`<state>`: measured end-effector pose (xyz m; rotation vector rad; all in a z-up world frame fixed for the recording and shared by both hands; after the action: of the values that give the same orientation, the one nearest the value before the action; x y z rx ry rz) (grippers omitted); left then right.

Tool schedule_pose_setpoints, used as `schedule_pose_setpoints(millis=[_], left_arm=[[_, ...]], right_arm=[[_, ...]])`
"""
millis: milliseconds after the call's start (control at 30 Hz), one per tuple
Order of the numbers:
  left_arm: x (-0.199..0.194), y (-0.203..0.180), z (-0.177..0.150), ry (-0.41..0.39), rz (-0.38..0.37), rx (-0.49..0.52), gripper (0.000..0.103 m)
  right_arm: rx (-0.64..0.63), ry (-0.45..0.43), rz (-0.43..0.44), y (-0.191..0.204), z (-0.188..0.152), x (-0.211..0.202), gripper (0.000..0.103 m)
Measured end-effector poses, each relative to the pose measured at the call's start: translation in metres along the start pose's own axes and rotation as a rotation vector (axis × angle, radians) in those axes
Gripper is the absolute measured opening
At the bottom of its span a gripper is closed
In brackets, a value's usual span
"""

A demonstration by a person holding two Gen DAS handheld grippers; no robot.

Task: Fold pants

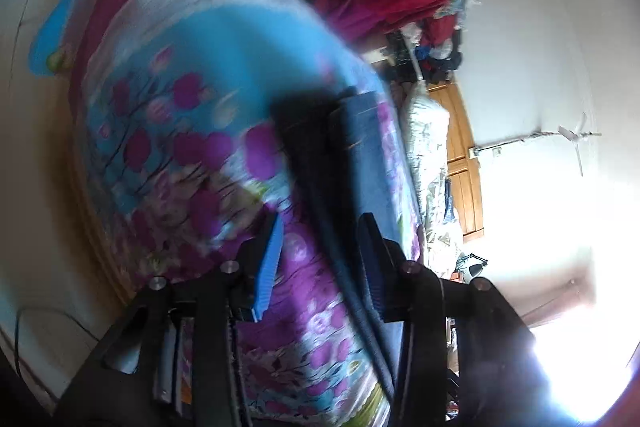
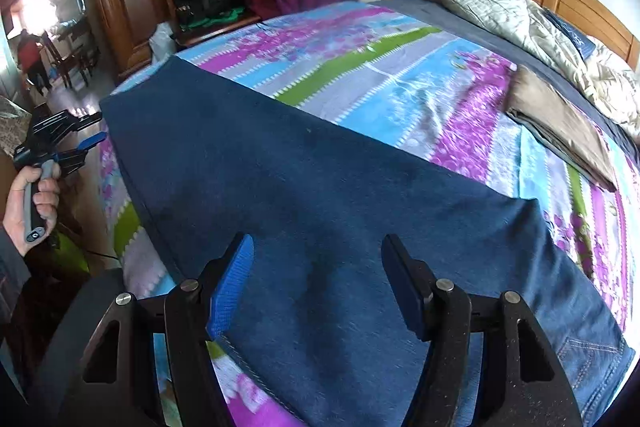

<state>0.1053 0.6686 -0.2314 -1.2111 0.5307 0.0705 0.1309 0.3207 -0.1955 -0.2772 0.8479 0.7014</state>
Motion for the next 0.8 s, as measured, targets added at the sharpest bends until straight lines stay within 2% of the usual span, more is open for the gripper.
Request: schedule_pose_setpoints(millis=[200,400,633,800], left_arm=[[0.017,0.001,0.002,0.029,-0.039,-0.073,0.041],[0.018,0.002,0.003,0.012,-0.148,-0.131,0.041],[0.023,-0.017,0.013,-0.013,-0.147,-0.061,0.043],[0.027,-0.008,0.022,-0.039,-0.106,-0.075,0.04]], right_arm=[[-0.017,0.009,-0.005,0.005,-0.005,0.004,0.07],[-0.007,0.04,-0.006,0.001,-0.014,0.009,0.07],[-0.012,0.034,0.007,0.007,-0.013,0.011,0.07],[-0.023,0.03,0.021,0.015,-0.006,0.018,0.07]])
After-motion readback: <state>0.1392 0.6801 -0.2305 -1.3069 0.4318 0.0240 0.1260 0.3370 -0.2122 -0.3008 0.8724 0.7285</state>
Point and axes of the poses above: each gripper's, at about its wrist camera, not at the fingertips, and x roughly the way its jaws point, y to its left, z to its top, the point moved 10 cm from there along x, roughly the way its jaws point, and after that the axes turned 5 degrees about z, right-handed, at the moved point
